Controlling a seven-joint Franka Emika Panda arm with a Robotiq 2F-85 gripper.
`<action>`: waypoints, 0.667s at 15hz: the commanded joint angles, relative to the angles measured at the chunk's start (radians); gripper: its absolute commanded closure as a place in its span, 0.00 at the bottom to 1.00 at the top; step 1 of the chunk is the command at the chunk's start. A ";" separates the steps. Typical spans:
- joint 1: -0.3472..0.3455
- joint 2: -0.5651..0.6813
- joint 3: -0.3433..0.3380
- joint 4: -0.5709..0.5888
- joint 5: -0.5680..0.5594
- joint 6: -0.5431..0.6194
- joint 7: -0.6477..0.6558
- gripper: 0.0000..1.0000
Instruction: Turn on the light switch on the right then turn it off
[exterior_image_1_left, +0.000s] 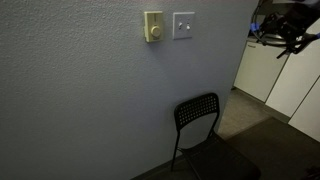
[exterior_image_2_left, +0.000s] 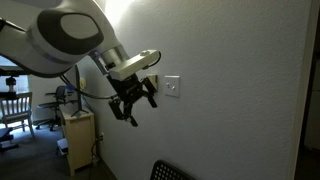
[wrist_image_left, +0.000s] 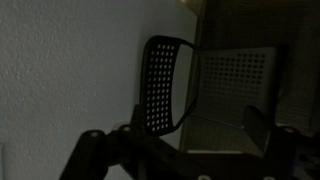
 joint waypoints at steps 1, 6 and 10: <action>0.046 0.089 -0.020 0.037 0.028 0.119 -0.150 0.00; 0.010 0.038 0.022 0.008 0.023 0.074 -0.073 0.00; 0.024 0.043 0.008 0.003 0.049 0.041 -0.101 0.00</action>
